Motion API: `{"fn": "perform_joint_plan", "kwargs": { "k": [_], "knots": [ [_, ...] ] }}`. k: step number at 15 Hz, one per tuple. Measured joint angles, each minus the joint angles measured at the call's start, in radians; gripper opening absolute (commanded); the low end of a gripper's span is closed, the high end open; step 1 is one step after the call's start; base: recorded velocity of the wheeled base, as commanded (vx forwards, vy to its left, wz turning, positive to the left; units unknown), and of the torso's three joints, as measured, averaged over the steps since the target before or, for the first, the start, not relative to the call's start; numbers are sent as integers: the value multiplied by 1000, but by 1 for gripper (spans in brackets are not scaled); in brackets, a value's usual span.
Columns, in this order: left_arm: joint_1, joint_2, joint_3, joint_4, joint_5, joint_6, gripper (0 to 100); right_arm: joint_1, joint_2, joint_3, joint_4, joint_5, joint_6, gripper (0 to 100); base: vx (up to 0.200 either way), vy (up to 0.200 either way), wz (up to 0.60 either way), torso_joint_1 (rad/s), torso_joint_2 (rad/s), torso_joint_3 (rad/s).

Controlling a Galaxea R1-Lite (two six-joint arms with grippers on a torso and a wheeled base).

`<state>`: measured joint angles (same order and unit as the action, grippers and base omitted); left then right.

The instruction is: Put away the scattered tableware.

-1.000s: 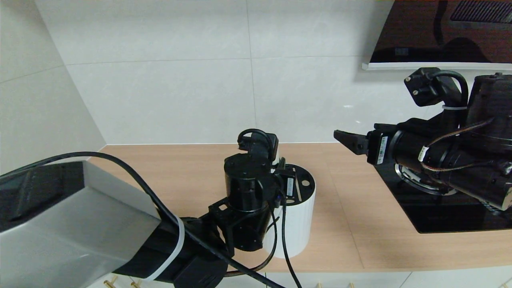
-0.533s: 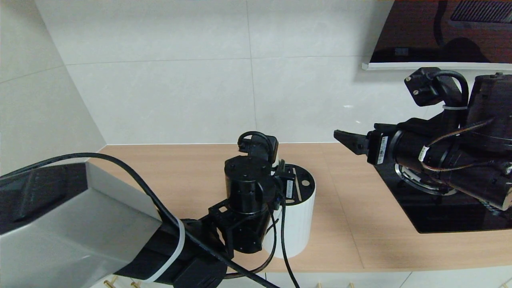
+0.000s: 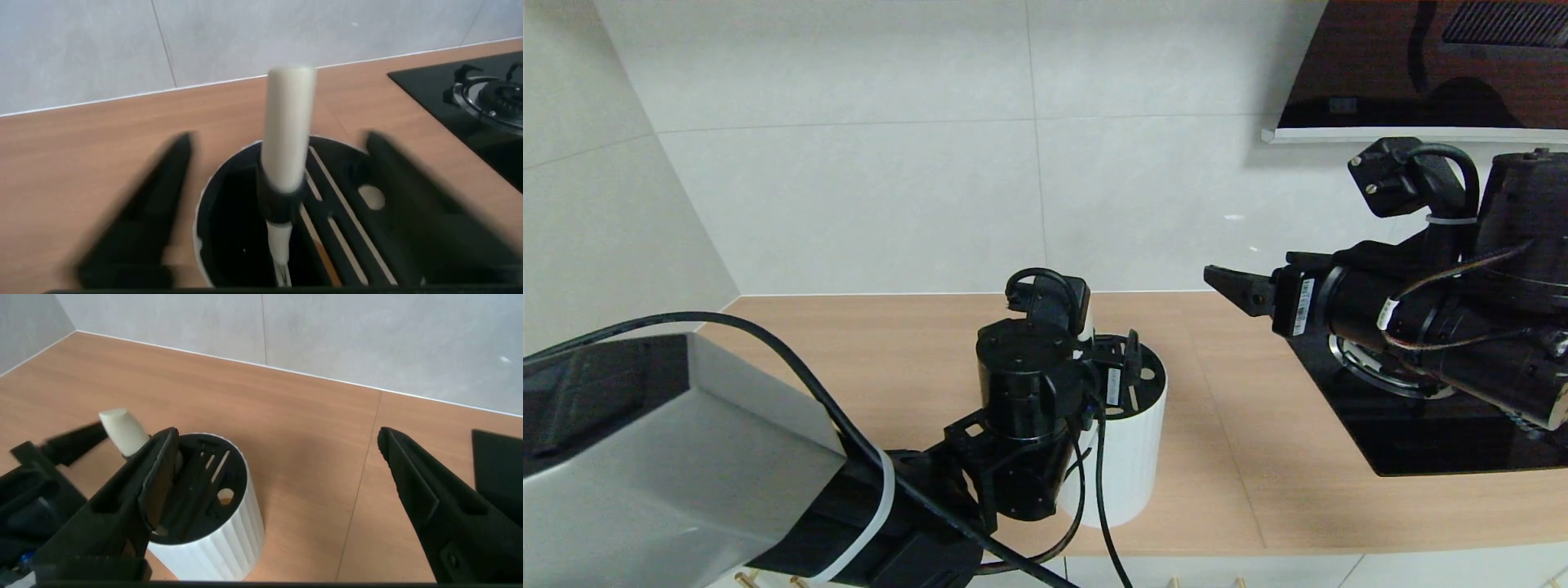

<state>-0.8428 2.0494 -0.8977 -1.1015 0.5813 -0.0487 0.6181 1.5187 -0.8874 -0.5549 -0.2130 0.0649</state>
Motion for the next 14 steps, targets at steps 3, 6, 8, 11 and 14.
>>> {"fn": "perform_joint_plan", "kwargs": {
  "k": [3, 6, 8, 11, 14],
  "knots": [
    [-6, -21, 17, -3, -3, -1, 100, 0, 0, 1, 0, 0, 0, 100, 0, 0, 0, 0, 0, 0],
    [-7, -33, 23, -10, -2, 3, 100, -1, 0, 1, 0, 0, 0, 100, 0, 0, 0, 0, 0, 0],
    [-7, -61, 37, -34, -5, 11, 100, -1, 0, 1, 0, 0, 0, 100, 0, 0, 0, 0, 0, 0],
    [-7, -169, 100, -65, -47, 17, 100, -2, -6, 9, -6, 0, -1, 100, 0, 0, 0, 0, 0, 0],
    [1, -350, 194, -67, -216, 19, 100, -6, -49, 21, -1, 0, 0, 100, 0, 0, 0, 0, 0, 0]
  ]
}}
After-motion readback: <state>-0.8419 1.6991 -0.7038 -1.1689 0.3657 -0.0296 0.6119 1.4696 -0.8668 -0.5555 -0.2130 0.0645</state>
